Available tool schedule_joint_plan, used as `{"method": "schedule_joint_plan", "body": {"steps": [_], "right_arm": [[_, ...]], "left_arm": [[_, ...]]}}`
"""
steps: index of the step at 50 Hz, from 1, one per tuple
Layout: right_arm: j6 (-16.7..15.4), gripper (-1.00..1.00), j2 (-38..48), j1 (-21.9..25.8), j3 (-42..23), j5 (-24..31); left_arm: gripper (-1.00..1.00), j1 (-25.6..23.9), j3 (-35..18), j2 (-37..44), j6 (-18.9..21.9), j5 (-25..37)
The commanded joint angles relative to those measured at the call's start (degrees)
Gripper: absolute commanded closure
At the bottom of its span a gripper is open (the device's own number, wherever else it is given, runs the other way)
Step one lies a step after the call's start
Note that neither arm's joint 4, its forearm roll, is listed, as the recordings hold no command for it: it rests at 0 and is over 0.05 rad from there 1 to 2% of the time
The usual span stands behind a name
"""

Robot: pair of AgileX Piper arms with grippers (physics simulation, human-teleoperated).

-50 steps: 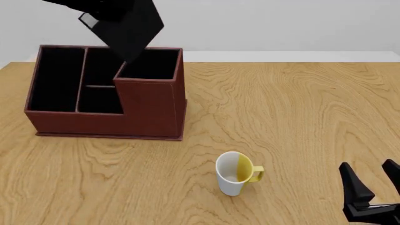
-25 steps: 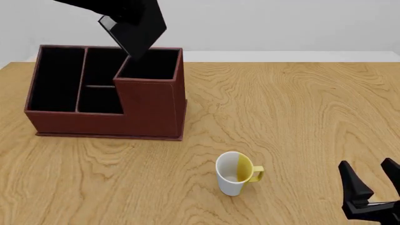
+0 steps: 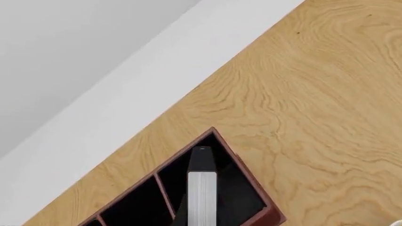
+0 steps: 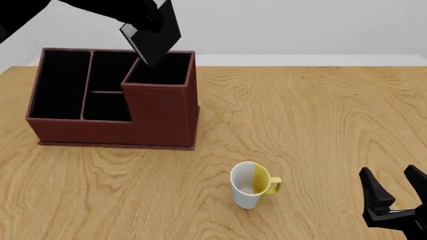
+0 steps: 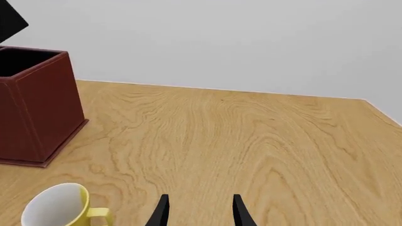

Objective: Pick up the book and place it in the right compartment of the caddy.

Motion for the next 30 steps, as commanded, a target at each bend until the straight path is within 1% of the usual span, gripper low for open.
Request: {"method": "schedule_joint_plan", "body": {"steps": [1,12,30], "right_arm": [[0.0,-1.0,3.4,-0.3,0.0,-2.9],[-0.1,-1.0,5.4,-0.3,0.0,-4.5],[-0.4,-1.0,6.8,-0.4,0.0,-5.6]], "left_arm": [[1.0,0.1,-1.6,2.6,0.8,-1.1],[1.0,0.7,-0.6,4.6,0.9,-2.7],[1.0,1.4,0.9,7.1,1.4,-5.2]]}}
